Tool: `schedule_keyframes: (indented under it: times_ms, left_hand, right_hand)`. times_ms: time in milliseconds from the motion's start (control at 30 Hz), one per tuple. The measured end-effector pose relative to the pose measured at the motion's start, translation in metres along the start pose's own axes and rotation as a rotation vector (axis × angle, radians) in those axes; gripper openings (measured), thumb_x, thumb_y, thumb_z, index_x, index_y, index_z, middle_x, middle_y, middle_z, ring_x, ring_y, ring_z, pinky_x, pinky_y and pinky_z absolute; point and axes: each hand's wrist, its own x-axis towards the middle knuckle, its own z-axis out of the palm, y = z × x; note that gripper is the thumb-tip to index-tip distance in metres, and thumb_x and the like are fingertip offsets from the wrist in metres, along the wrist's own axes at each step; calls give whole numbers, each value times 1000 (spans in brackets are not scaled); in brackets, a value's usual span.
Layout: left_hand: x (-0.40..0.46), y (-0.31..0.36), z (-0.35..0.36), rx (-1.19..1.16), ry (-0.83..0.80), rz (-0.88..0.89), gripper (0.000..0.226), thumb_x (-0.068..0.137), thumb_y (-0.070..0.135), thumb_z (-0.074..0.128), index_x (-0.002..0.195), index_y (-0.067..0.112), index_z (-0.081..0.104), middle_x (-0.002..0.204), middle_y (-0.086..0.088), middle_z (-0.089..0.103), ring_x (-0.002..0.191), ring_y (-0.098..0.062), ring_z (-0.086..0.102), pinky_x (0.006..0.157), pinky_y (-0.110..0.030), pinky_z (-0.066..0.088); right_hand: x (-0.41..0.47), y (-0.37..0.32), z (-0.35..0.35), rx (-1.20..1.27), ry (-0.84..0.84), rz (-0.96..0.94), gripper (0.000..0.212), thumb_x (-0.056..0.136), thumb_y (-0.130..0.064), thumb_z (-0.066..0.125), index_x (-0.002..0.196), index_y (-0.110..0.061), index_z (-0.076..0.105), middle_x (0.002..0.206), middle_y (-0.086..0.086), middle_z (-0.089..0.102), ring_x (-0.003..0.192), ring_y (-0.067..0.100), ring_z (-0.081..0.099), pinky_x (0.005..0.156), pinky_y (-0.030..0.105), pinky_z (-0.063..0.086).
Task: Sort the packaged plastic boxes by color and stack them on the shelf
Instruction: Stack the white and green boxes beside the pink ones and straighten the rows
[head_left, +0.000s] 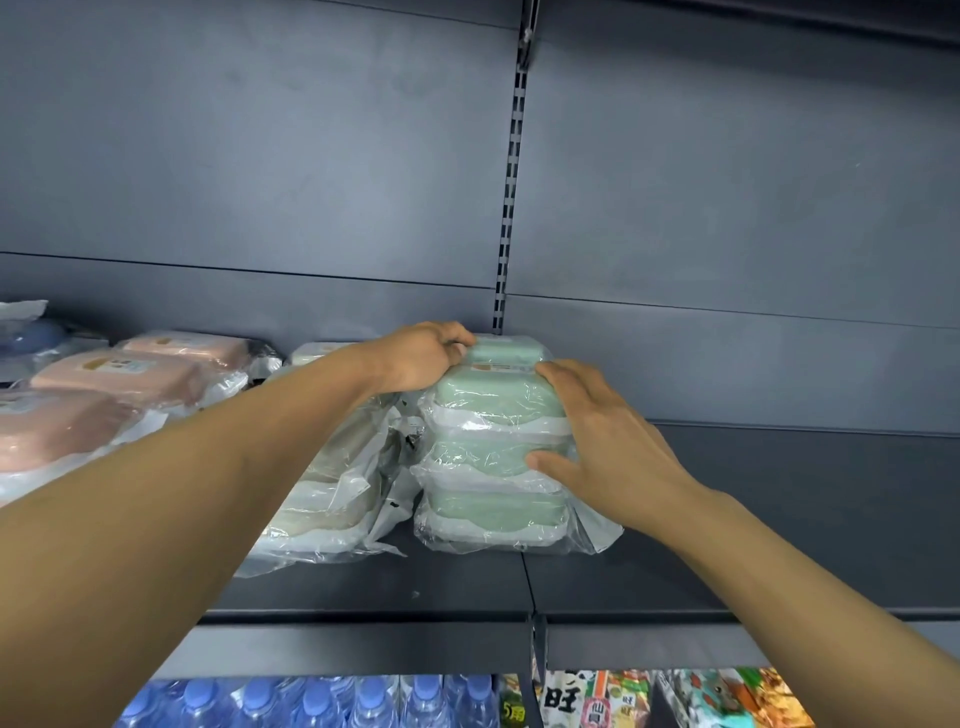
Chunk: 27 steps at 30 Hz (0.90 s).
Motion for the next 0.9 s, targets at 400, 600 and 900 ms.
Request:
schedule_keyframes:
  times_ms: [400, 600, 900]
  left_hand:
    - [-73, 13, 9, 261, 264, 158, 71, 84, 66, 40, 142, 24, 32, 143, 1, 39, 127, -19, 43, 108, -42, 31]
    - [-108, 9, 29, 517, 330, 167, 85, 83, 58, 55, 148, 26, 10, 150, -1, 20, 133, -25, 35, 113, -44, 20]
    - [-112, 19, 44, 608, 309, 106, 78, 90, 36, 57, 149, 28, 6, 143, -2, 37, 126, -24, 44, 111, -39, 20]
  right_hand:
    - [-3, 2, -5, 48, -50, 33, 88, 88, -46, 59, 150, -30, -1, 153, -2, 7, 131, 22, 35, 102, 38, 40]
    - [-23, 6, -14, 234, -15, 60, 81, 95, -28, 51, 151, -25, -7, 154, -9, 3, 143, 14, 8, 118, 35, 14]
    - [-40, 8, -2, 92, -23, 58, 90, 87, -18, 60, 151, -30, -3, 154, -6, 15, 138, 19, 24, 109, 40, 34]
